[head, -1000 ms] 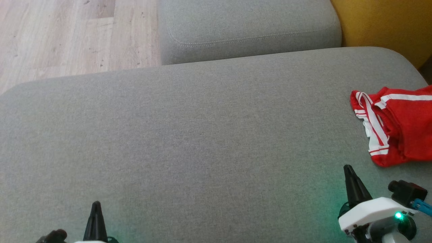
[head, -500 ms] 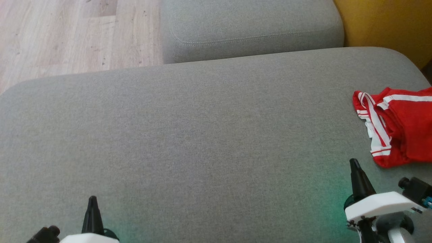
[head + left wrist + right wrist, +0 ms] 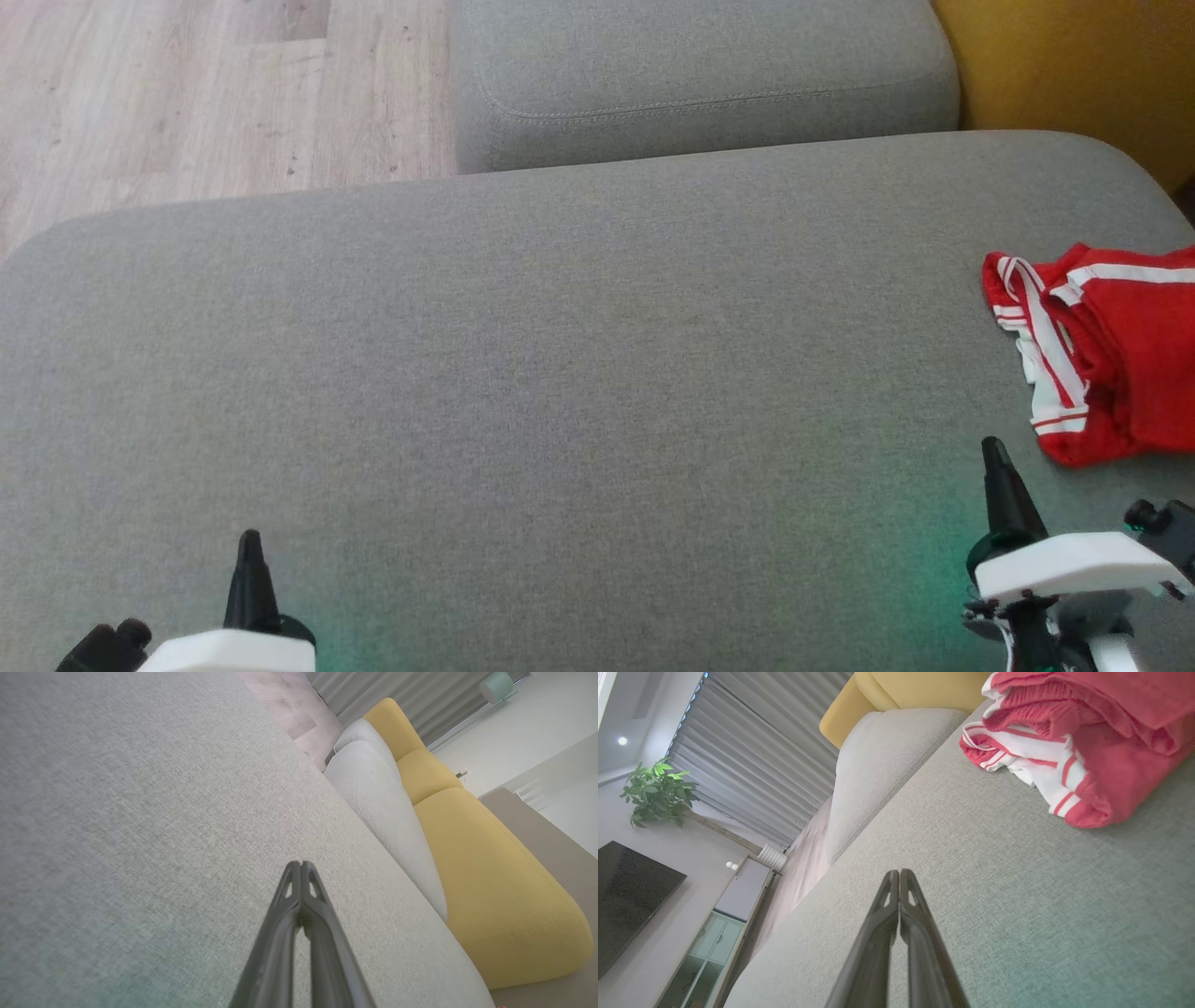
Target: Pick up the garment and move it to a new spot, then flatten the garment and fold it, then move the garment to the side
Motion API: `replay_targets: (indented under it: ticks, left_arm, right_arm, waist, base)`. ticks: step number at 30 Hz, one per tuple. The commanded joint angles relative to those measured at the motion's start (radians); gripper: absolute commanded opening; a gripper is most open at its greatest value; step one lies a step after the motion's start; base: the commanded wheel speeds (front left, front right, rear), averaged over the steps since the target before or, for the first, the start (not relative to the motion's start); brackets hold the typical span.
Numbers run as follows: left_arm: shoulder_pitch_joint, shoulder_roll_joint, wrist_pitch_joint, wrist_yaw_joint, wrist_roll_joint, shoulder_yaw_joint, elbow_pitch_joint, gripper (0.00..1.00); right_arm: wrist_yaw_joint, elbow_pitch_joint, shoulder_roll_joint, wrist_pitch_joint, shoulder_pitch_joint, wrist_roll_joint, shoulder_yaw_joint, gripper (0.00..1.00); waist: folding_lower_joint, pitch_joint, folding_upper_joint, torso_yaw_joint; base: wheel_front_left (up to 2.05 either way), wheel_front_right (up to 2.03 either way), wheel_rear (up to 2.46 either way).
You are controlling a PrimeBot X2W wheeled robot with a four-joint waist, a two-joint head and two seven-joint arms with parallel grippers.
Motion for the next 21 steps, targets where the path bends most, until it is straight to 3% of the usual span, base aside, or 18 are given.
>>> replay_targets:
  ticks: [1,21]
  left_arm:
    - [-0.053,0.003,0.006,-0.004,-0.02,0.033,-0.031,0.0]
    - [-0.089,-0.018,0.064,-0.022,-0.203,0.078,-0.045,0.0]
  right_arm:
    - [0.0,-0.039,-0.002,0.005,-0.061,0.027,0.0,0.0]
    - [0.0,-0.048,0.007,0.033,-0.078,0.257,-0.029,0.0]
  waist:
    - [0.0,0.0,0.0,0.001]
    - [0.0,0.004,0.0,0.012]
  base:
    - [0.0,0.0,0.0]
    - [0.0,0.0,0.0]
